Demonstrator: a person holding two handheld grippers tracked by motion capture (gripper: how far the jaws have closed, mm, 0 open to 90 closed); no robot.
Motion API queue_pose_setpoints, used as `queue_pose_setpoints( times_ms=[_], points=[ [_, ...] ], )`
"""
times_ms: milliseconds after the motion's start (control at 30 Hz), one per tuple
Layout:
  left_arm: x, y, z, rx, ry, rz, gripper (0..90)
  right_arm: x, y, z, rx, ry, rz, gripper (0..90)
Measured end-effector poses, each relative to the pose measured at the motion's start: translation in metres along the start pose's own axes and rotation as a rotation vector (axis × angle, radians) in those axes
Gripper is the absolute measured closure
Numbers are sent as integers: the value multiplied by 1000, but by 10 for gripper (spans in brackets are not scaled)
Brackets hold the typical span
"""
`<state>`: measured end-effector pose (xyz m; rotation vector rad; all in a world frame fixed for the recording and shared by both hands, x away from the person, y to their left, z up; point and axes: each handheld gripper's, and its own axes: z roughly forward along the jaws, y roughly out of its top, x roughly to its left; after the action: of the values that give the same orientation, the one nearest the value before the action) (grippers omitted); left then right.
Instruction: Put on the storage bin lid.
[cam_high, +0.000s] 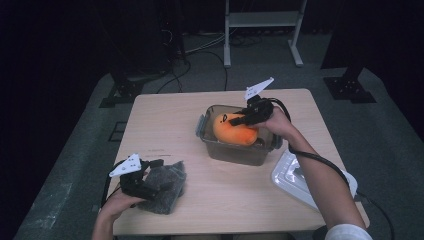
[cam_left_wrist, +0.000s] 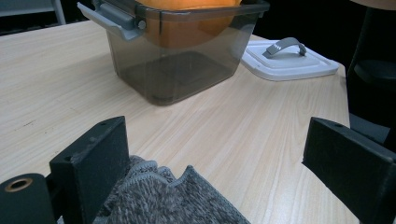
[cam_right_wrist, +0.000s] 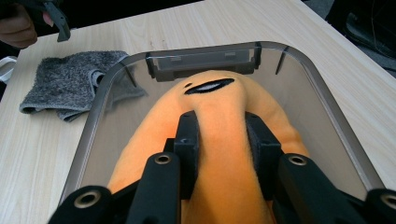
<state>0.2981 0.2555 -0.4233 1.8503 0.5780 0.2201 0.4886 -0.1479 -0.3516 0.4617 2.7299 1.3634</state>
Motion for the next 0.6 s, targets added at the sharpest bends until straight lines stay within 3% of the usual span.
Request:
queue_pose_setpoints(
  times_ms=[600],
  points=[
    [0,0,-2,-5,4,0,60,4,4,13,55,18,-22,680]
  ],
)
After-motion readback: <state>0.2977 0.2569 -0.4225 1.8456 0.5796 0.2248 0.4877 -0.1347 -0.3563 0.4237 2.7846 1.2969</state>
